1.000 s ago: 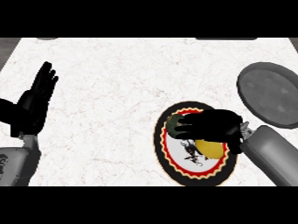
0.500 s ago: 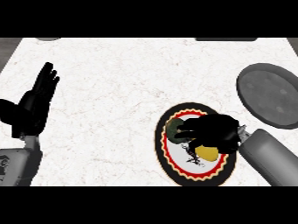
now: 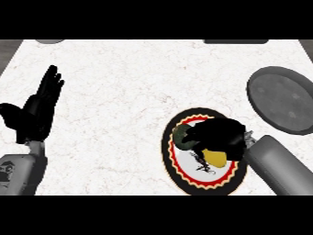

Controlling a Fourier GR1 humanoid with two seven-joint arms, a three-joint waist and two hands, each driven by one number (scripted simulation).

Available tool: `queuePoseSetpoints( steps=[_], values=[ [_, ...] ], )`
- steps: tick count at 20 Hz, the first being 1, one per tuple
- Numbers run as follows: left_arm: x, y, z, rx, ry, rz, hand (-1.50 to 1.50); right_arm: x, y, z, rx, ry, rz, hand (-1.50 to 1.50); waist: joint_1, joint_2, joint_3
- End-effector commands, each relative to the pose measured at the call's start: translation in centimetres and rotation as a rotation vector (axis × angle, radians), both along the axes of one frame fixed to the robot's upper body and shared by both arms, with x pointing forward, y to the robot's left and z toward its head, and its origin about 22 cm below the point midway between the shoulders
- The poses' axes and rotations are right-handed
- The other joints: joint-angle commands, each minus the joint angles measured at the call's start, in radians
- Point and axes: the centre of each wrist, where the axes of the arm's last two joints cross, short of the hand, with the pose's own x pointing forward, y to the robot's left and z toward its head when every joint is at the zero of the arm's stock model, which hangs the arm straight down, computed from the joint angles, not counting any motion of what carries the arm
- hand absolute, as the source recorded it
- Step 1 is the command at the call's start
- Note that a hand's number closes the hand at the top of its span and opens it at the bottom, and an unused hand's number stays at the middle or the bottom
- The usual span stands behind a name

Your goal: Pick the lemon from the plate and place it in the pan

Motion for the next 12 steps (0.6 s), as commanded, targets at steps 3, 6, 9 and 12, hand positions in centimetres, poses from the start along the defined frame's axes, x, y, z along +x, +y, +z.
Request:
queuePoseSetpoints(
  steps=[3, 6, 9, 12],
  values=[
    [-0.4, 1.3, -0.2, 0.001, 0.025, 0.052, 0.00, -0.2, -2.9, -3.4, -0.004, 0.110, -0.671, 1.50, -0.081, 0.000, 0.003],
    [-1.0, 2.1, -0.6, 0.014, 0.035, 0.084, 0.00, -0.6, -2.4, -3.7, 0.074, 0.075, -0.963, 1.50, -0.100, -0.013, 0.002],
    [-1.2, 2.6, -0.6, 0.012, 0.028, 0.091, 0.00, 0.4, 0.1, 0.7, 0.257, -0.167, -1.157, 1.50, -0.088, -0.020, 0.001],
    [-1.0, 2.0, -0.5, 0.018, 0.031, 0.084, 0.00, -0.9, 3.6, 3.4, 0.418, -0.293, -1.270, 1.50, -0.082, -0.017, 0.002]
  ],
)
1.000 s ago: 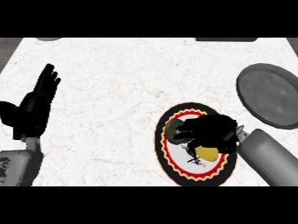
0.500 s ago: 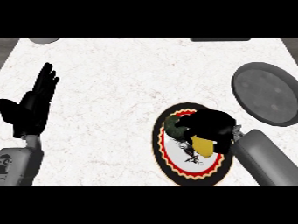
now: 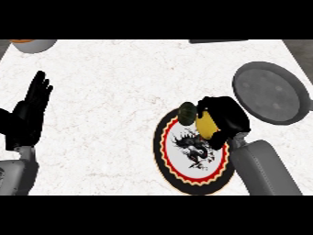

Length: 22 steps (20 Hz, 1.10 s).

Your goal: Pick the lemon from the plate and place it in the pan

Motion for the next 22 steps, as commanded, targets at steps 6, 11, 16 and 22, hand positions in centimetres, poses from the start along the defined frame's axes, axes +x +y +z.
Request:
queuePoseSetpoints(
  steps=[6, 11, 16, 22],
  values=[
    [-0.4, -0.3, 0.4, -0.006, -0.008, -0.060, 0.00, -3.6, 5.0, 8.8, 0.202, -0.369, -0.458, 1.50, 0.062, 0.018, 0.003],
    [0.5, -1.6, 1.0, -0.028, -0.024, -0.074, 0.00, -3.9, 1.5, 11.9, 0.331, -0.420, -0.566, 1.50, 0.073, 0.030, 0.005],
    [0.9, -1.7, 1.2, -0.021, -0.025, -0.082, 0.00, -1.8, -3.7, 13.2, 0.475, -0.454, -0.659, 1.50, 0.079, 0.034, 0.005],
    [0.8, -2.5, 1.5, -0.007, -0.034, -0.090, 0.00, 0.8, -11.4, 11.4, 0.365, -0.492, -0.718, 1.50, 0.084, 0.035, 0.005]
  ],
)
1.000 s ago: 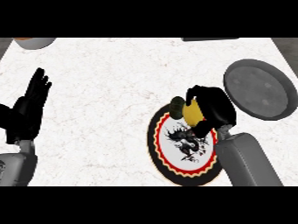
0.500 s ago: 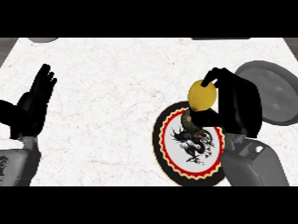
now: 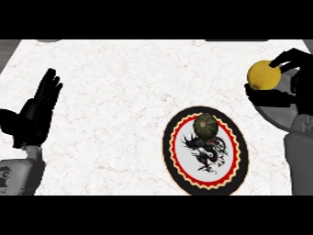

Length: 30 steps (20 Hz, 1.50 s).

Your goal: Pick the lemon from the plate and place it in the pan

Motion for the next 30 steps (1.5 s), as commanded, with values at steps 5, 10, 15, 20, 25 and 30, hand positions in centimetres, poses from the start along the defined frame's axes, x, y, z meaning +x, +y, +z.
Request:
queuePoseSetpoints(
  steps=[5, 10, 15, 20, 25, 30],
  values=[
    [0.2, -1.1, -0.3, -0.005, -0.002, -0.012, 0.00, 3.2, -11.1, -2.4, -0.097, 0.001, -0.141, 1.50, 0.014, 0.006, 0.001],
    [2.1, -2.2, 0.9, -0.013, -0.005, -0.010, 0.00, 4.0, -15.5, -6.4, -0.192, 0.040, -0.219, 1.50, 0.022, 0.012, 0.002],
    [1.7, -0.7, 0.4, -0.006, -0.018, -0.034, 0.00, 4.7, -18.9, -8.2, -0.167, 0.044, -0.243, 1.50, 0.041, 0.019, 0.003],
    [1.9, -1.0, 1.4, -0.011, -0.008, -0.058, 0.00, 5.0, -19.3, -9.1, 0.039, -0.004, -0.202, 1.50, 0.049, 0.021, 0.006],
    [1.4, -1.7, 1.0, -0.002, -0.031, -0.056, 0.00, 3.8, -20.8, -11.1, 0.236, 0.229, -0.099, -1.50, 0.054, 0.023, 0.006],
    [1.8, -0.4, 0.8, 0.000, -0.032, -0.043, 0.00, 3.6, -20.7, -12.2, 0.255, 0.196, -0.054, -1.50, 0.057, 0.028, 0.006]
  ],
)
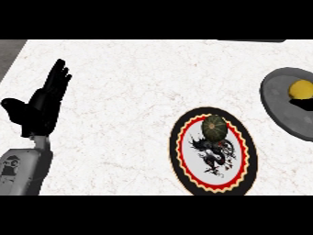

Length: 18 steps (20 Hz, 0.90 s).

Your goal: Pick the lemon from the plate and place it in the pan

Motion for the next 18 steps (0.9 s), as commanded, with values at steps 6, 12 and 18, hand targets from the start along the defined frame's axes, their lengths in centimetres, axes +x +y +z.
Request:
queuePoseSetpoints(
  steps=[6, 12, 18],
  values=[
    [-0.3, 0.8, 0.4, 0.006, 0.004, 0.017, 0.00, -1.7, -2.3, -0.3, 0.092, -0.285, 0.006, -1.50, -0.020, -0.010, -0.001],
    [-0.9, 2.1, -1.4, -0.010, 0.025, 0.044, 0.00, -4.2, -4.5, -1.1, 0.279, -0.413, 0.001, -1.50, -0.047, -0.019, -0.004],
    [-2.4, 0.6, -0.1, 0.019, 0.027, 0.083, 0.00, -8.1, -6.9, -2.2, 0.406, -0.424, 0.145, -1.50, -0.078, -0.038, -0.008]
  ],
)
